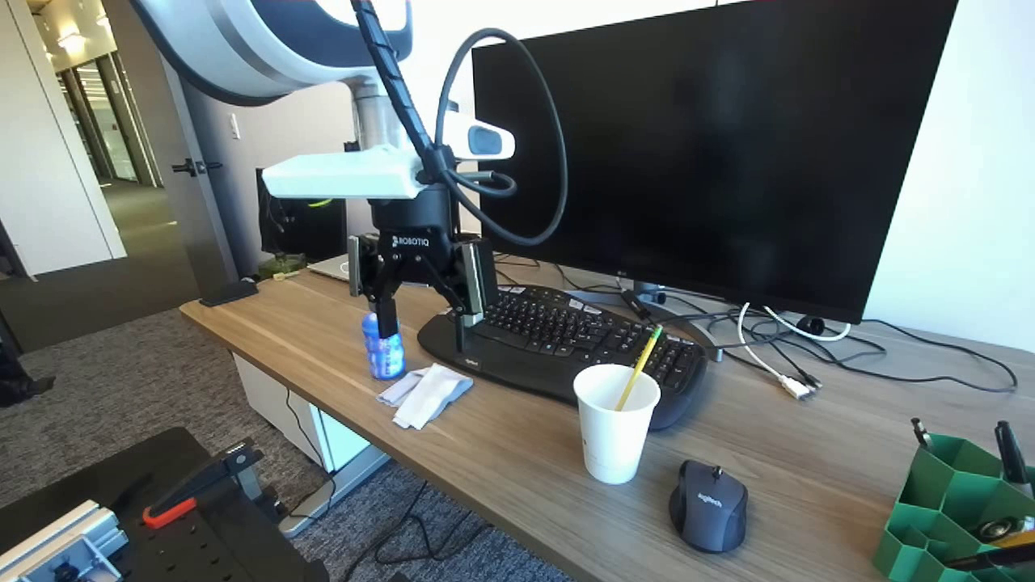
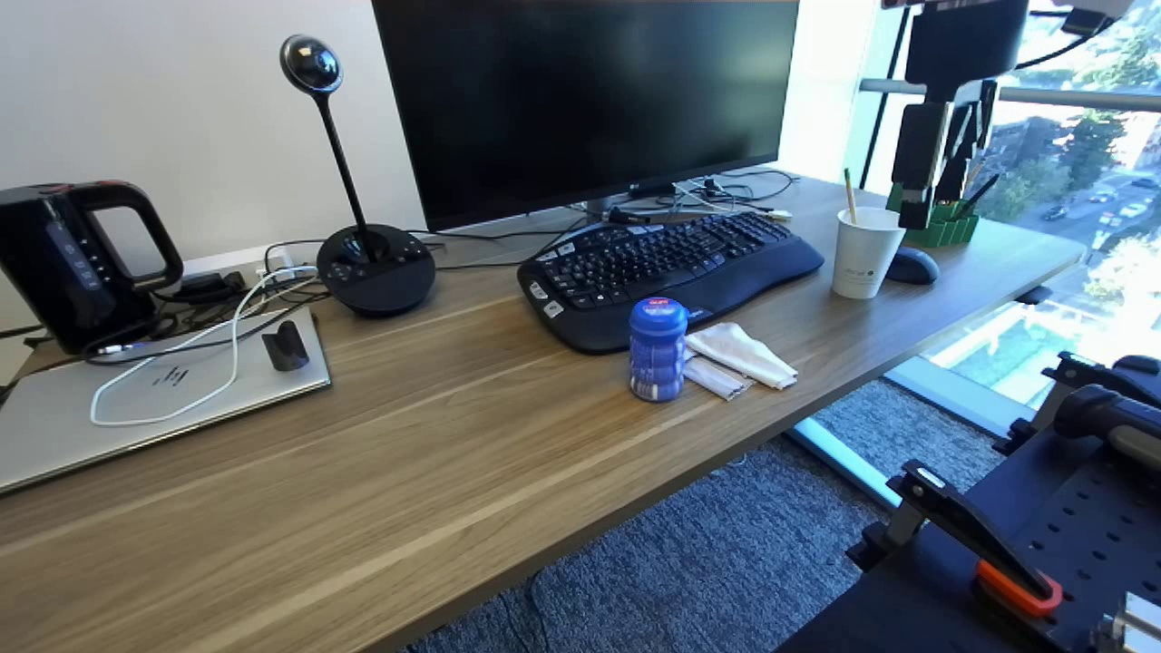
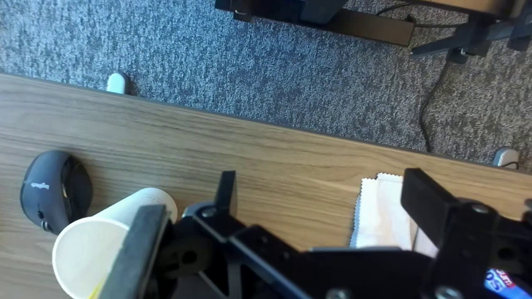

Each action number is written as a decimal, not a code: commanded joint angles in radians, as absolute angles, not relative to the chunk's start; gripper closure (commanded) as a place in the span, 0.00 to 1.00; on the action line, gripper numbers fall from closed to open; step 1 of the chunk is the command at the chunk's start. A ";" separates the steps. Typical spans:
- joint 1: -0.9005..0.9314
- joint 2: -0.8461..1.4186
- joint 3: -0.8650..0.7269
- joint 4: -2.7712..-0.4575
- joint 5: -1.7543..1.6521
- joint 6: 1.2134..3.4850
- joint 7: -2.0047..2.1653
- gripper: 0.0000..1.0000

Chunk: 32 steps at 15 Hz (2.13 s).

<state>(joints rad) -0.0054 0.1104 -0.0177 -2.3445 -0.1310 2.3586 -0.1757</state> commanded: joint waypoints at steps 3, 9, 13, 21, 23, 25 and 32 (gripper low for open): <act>0.001 0.105 -0.006 -2.355 -0.133 2.383 -0.175 0.00; 0.002 0.102 -0.006 -2.358 -0.134 2.389 -0.175 0.00; 0.009 0.117 -0.007 -2.351 -0.162 2.382 -0.141 0.00; 0.030 0.179 -0.022 -2.348 -0.316 2.513 0.058 0.00; 0.031 0.194 -0.021 -2.346 -0.316 2.536 0.082 0.00; 0.032 0.201 -0.013 -2.349 -0.289 2.537 0.074 0.00; 0.019 0.194 0.053 -2.348 -0.044 2.499 -0.074 0.00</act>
